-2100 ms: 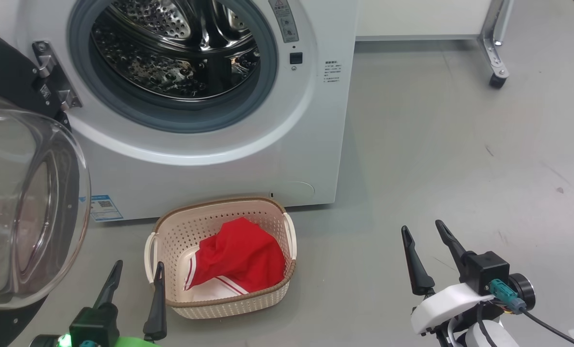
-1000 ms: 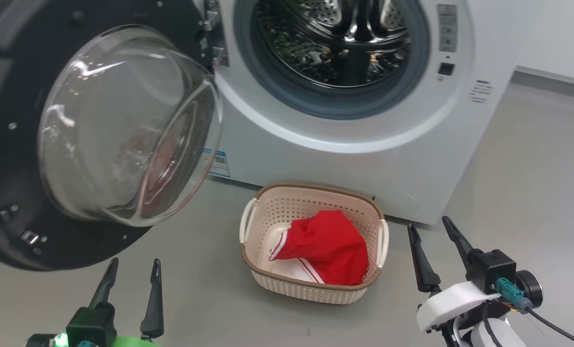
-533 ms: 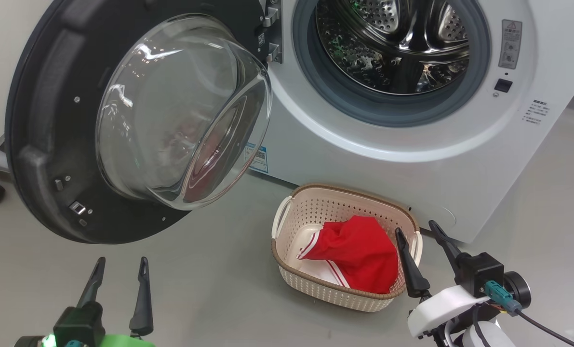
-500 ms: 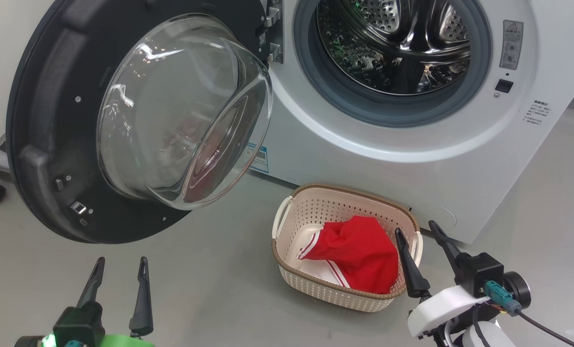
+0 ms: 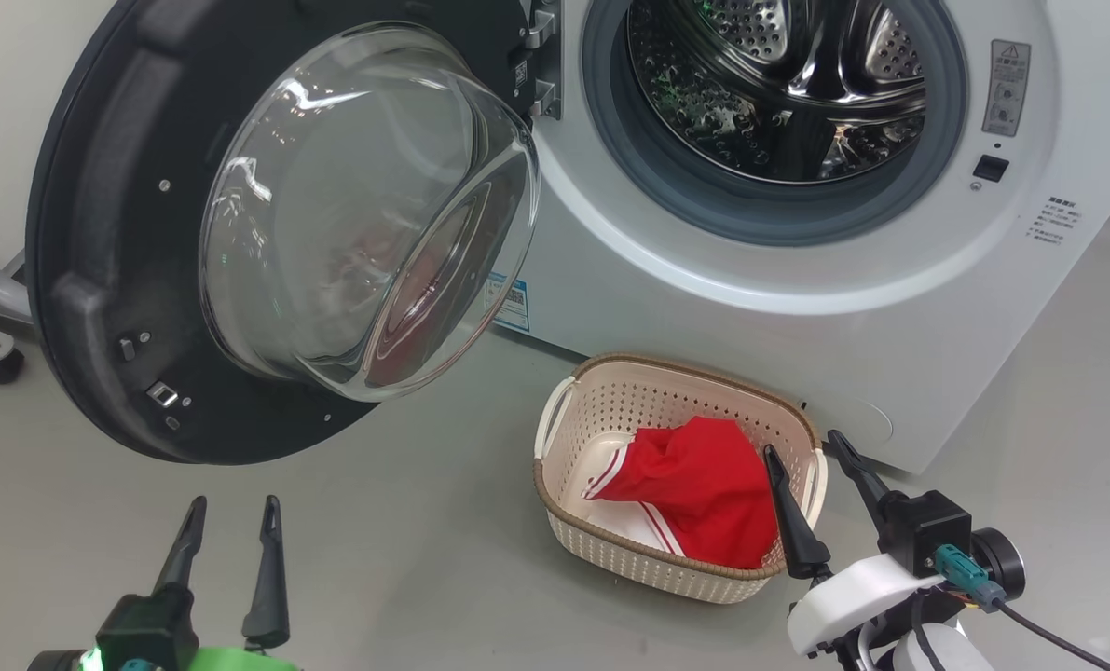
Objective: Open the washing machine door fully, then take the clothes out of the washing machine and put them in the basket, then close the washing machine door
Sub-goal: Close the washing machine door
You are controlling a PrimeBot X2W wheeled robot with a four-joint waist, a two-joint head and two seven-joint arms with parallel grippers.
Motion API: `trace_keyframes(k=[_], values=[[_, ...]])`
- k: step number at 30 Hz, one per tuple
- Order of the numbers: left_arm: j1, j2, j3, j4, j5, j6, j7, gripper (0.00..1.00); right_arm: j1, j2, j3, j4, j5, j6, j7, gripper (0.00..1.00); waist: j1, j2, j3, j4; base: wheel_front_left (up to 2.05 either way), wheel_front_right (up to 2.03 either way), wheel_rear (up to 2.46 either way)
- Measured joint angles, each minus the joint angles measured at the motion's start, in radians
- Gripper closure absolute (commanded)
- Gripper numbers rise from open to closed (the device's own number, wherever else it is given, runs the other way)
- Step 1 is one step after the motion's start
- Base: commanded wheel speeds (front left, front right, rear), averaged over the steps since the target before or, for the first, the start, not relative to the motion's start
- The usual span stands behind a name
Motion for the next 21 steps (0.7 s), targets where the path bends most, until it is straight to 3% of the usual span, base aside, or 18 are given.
trace_keyframes(k=[1,2,4,5,13,21], values=[[0.0,0.0,0.0,0.0,0.0,0.0,0.0,0.63,0.0,0.0,0.0,0.0,0.0,0.0,0.0,0.0,0.0,0.0,0.0,0.0,0.0,0.0,0.0],[0.0,0.0,0.001,0.0,-0.005,0.0,0.0,0.63,0.0,0.0,0.0,0.0,0.0,0.0,0.0,0.0,0.0,0.0,-0.001,0.0,0.0,0.0,0.0],[0.0,0.0,0.004,0.0,-0.011,0.0,0.0,0.97,0.0,0.0,0.0,0.001,0.0,0.0,0.0,0.0,0.0,0.0,-0.002,0.002,0.0,0.0,0.0],[0.0,0.0,0.005,0.0,-0.014,0.0,0.0,1.0,0.0,0.0,0.0,0.001,0.0,0.0,0.0,0.0,0.0,0.0,-0.003,0.002,0.0,0.0,0.0],[-0.001,-0.007,0.013,-0.009,-0.097,-0.013,-0.006,1.0,0.0,0.001,-0.001,0.002,0.0,0.0,0.0,0.0,0.0,0.0,-0.01,0.009,0.0,0.0,0.0],[-0.005,-0.031,0.066,-0.061,-0.42,-0.084,-0.014,1.0,0.0,0.002,-0.001,0.003,0.0,0.0,0.0,0.0,0.0,0.0,-0.012,0.018,0.0,0.0,0.0]])
